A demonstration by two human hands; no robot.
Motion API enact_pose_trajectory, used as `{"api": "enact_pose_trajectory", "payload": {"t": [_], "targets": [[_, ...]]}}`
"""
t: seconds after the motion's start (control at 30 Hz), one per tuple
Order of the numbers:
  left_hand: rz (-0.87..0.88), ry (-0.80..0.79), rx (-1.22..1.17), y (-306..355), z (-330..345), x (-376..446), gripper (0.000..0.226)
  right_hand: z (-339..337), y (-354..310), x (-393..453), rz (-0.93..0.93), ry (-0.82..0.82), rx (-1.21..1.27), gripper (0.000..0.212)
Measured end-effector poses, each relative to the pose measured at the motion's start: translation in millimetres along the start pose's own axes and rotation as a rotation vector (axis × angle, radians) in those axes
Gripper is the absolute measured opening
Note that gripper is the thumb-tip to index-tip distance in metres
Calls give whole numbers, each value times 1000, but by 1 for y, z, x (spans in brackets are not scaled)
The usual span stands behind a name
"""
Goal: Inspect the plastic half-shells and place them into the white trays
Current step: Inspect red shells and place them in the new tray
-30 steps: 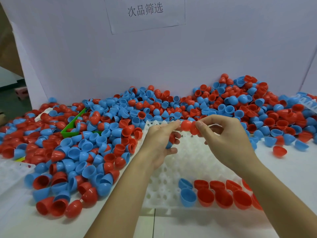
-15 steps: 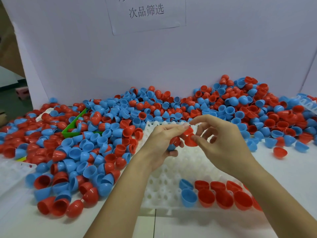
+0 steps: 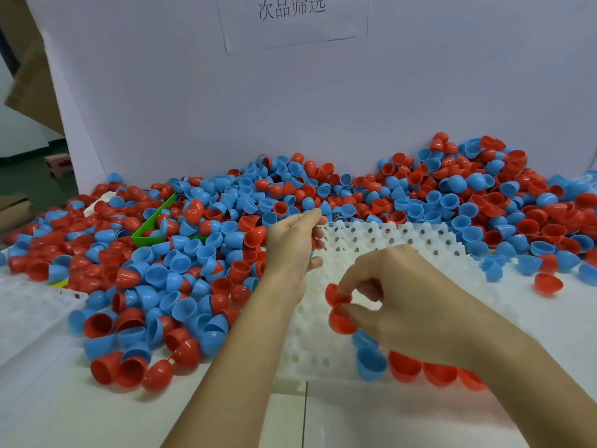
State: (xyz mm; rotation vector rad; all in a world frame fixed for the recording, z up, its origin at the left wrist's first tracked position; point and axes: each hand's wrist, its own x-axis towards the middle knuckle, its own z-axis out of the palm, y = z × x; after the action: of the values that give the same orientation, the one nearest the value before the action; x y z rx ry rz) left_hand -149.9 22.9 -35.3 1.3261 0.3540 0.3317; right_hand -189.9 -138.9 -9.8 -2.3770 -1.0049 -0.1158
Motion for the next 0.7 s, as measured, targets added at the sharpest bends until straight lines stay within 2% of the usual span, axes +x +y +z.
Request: {"api": "enact_pose_trajectory", "payload": {"t": [0.13, 0.23, 0.37, 0.47, 0.6, 0.7], "targets": [[10, -7, 33, 1, 2, -1, 20, 11, -16, -3, 103, -226, -191, 17], [19, -14, 48, 1, 3, -1, 18, 17, -26, 0, 130, -314, -254, 17], [3, -39, 57, 0, 4, -2, 17, 18, -28, 4, 133, -338, -290, 18], [-52, -89, -23, 1, 3, -2, 20, 15, -22, 2, 142, -352, -257, 18], [-171, -234, -256, 3, 0, -4, 30, 8, -7, 2, 87, -379, -80, 28], [-192, -288, -339, 2, -2, -6, 29, -3, 5, 4, 59, -266, 62, 20]]}}
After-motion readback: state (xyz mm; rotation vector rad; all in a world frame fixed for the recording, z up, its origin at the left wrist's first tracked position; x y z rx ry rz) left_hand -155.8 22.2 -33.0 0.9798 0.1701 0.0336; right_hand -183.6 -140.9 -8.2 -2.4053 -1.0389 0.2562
